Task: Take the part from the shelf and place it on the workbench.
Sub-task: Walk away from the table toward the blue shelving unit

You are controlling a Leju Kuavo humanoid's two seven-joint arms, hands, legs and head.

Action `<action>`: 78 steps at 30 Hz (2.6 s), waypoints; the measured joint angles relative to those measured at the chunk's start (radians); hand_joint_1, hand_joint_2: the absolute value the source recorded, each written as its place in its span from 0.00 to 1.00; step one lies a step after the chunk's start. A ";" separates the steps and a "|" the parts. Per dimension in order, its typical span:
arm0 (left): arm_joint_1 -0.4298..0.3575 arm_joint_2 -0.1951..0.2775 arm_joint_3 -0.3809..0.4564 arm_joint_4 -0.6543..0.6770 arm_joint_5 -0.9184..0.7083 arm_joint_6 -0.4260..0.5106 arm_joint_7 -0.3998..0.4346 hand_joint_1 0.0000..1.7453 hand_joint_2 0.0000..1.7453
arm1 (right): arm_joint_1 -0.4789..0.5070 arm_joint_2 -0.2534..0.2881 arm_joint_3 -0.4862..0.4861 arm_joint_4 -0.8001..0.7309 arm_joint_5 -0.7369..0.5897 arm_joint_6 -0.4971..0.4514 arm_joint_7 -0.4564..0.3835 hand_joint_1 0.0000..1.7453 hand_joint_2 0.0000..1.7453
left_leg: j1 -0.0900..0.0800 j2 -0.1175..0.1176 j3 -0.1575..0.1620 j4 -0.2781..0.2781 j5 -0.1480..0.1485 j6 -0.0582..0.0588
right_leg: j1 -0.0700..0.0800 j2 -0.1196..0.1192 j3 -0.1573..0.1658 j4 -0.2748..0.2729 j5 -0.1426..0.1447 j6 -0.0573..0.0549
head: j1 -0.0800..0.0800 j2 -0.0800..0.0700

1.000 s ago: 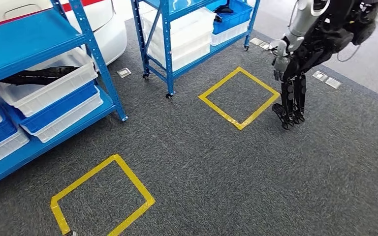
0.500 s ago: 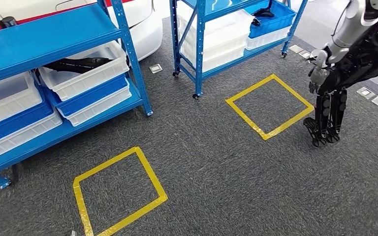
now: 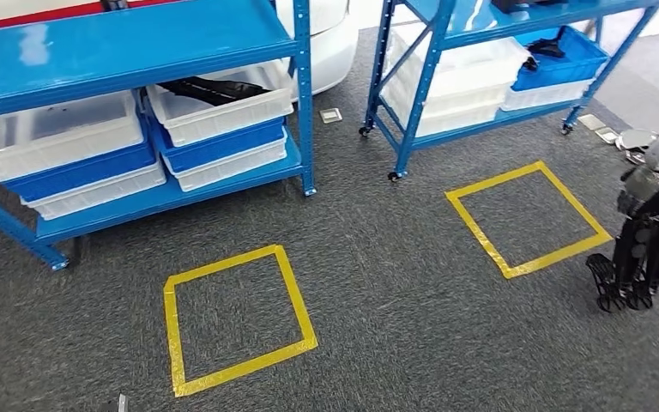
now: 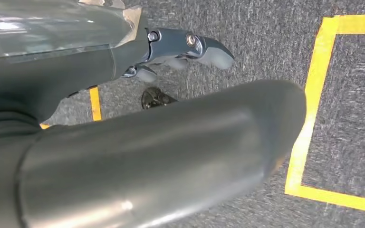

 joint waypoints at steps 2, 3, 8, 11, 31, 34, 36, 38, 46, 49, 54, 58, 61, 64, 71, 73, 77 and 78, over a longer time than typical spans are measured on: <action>0.001 -0.001 -0.003 0.000 0.000 0.000 0.000 0.00 0.00 | -0.001 0.000 0.000 0.000 -0.001 0.000 0.000 0.00 0.00 | 0.000 -0.029 -0.001 0.001 0.000 0.002 | 0.000 0.018 -0.063 0.114 -0.032 0.002 | 0.002 0.000; 0.002 -0.001 -0.004 0.000 0.000 0.000 0.000 0.00 0.00 | -0.001 0.000 0.000 0.000 -0.001 0.000 0.000 0.00 0.00 | 0.000 -0.045 0.000 0.001 0.000 0.002 | -0.001 0.020 -0.074 0.124 -0.026 0.007 | 0.003 0.000; 0.003 -0.003 -0.011 -0.002 0.008 0.009 -0.005 0.00 0.00 | 0.002 -0.005 0.000 0.001 -0.001 0.000 0.001 0.00 0.00 | -0.002 -0.117 0.001 0.005 -0.001 -0.013 | -0.012 0.093 0.026 -0.145 0.109 0.025 | 0.009 0.000; 0.005 -0.003 -0.014 -0.005 0.013 0.016 -0.012 0.00 0.00 | 0.000 -0.003 -0.001 0.001 -0.001 -0.002 0.001 0.00 0.00 | 0.000 -0.135 -0.008 0.003 0.003 -0.032 | -0.008 0.078 0.033 -0.159 0.117 0.000 | 0.008 0.000; -0.012 0.006 -0.084 -0.005 0.063 0.062 -0.068 0.00 0.00 | -0.004 0.005 -0.026 0.000 -0.010 0.000 -0.019 0.00 0.00 | 0.001 0.012 0.018 -0.015 -0.005 -0.001 | 0.001 0.014 -0.042 0.028 0.015 -0.006 | 0.000 0.000; -0.011 0.005 -0.085 -0.005 0.070 0.067 -0.075 0.00 0.00 | -0.006 0.003 -0.028 0.000 -0.007 0.001 -0.020 0.00 0.00 | 0.001 -0.004 0.020 -0.014 -0.006 -0.001 | -0.002 0.020 -0.093 0.109 0.008 0.009 | 0.004 0.000; -0.011 0.004 -0.085 -0.005 0.074 0.069 -0.082 0.00 0.00 | -0.007 0.000 -0.030 0.000 -0.002 0.003 -0.020 0.00 0.00 | 0.002 -0.015 0.023 -0.013 -0.009 -0.005 | -0.007 0.021 -0.040 -0.016 0.070 0.027 | 0.005 0.000; -0.010 0.004 -0.085 -0.005 0.078 0.070 -0.089 0.00 0.00 | -0.006 -0.001 -0.031 0.000 0.002 0.005 -0.020 0.00 0.00 | -0.002 -0.024 0.025 -0.009 -0.016 -0.016 | -0.009 0.024 0.012 -0.137 0.115 0.026 | 0.006 0.000; -0.004 0.003 -0.084 -0.006 0.092 0.079 -0.104 0.00 0.00 | -0.008 0.002 -0.032 0.000 0.011 0.012 -0.020 0.00 0.00 | 0.004 0.000 -0.062 0.180 -0.121 -0.058 | -0.006 0.021 0.045 -0.171 0.117 -0.030 | -0.007 0.000; 0.001 0.003 -0.083 -0.006 0.092 0.081 -0.105 0.00 0.00 | -0.008 0.002 -0.032 0.000 0.016 0.015 -0.020 0.00 0.00 | 0.004 0.003 -0.139 0.289 -0.133 -0.058 | -0.002 0.019 0.055 -0.170 0.106 -0.035 | -0.007 0.000; 0.002 0.003 -0.083 -0.010 0.093 0.083 -0.106 0.00 0.00 | -0.011 0.007 -0.032 0.000 0.019 0.017 -0.020 0.00 0.00 | -0.009 0.013 -0.027 0.030 0.003 -0.025 | 0.005 0.018 0.083 -0.174 0.073 -0.019 | -0.008 0.000; 0.003 -0.001 -0.083 -0.015 0.093 0.083 -0.107 0.00 0.00 | -0.016 0.008 -0.032 0.000 0.019 0.019 -0.020 0.00 0.00 | -0.010 0.005 -0.003 0.001 -0.006 -0.002 | 0.006 0.016 0.101 -0.153 0.063 0.006 | -0.008 0.000; 0.003 -0.002 -0.083 -0.017 0.093 0.083 -0.108 0.00 0.00 | -0.017 0.008 -0.032 0.000 0.018 0.019 -0.020 0.00 0.00 | -0.005 0.000 0.020 -0.007 -0.013 0.010 | 0.002 0.021 0.016 -0.008 0.010 0.005 | 0.001 0.000; 0.004 -0.004 -0.083 -0.017 0.093 0.083 -0.108 0.00 0.00 | -0.016 0.007 -0.032 0.000 0.016 0.018 -0.020 0.00 0.00 | -0.005 -0.006 0.033 -0.007 -0.028 0.011 | 0.000 0.022 -0.089 0.115 -0.017 0.015 | 0.005 0.000; 0.002 -0.006 -0.085 -0.016 0.092 0.084 -0.109 0.00 0.00 | -0.013 0.004 -0.037 0.000 0.016 0.018 -0.020 0.00 0.00 | -0.009 -0.014 0.077 0.001 -0.070 -0.020 | 0.002 0.021 -0.018 -0.154 0.136 0.002 | 0.004 0.000; 0.002 -0.006 -0.085 -0.015 0.092 0.084 -0.109 0.00 0.00 | -0.011 0.003 -0.038 0.000 0.016 0.018 -0.019 0.00 0.00 | -0.007 -0.011 0.077 0.017 -0.077 -0.030 | 0.000 0.023 -0.003 -0.159 0.143 -0.015 | 0.002 0.000; -0.002 -0.006 -0.086 -0.014 0.092 0.086 -0.113 0.00 0.00 | -0.014 0.003 -0.040 0.000 0.017 0.018 -0.020 0.00 0.00 | -0.001 0.000 -0.028 0.205 -0.150 -0.050 | -0.002 0.023 0.024 -0.164 0.129 -0.037 | -0.006 0.000; -0.001 -0.006 -0.087 -0.013 0.092 0.086 -0.113 0.00 0.00 | -0.014 0.003 -0.040 0.000 0.017 0.018 -0.021 0.00 0.00 | 0.001 0.001 -0.067 0.255 -0.166 -0.053 | -0.001 0.023 0.029 -0.164 0.123 -0.039 | -0.006 0.000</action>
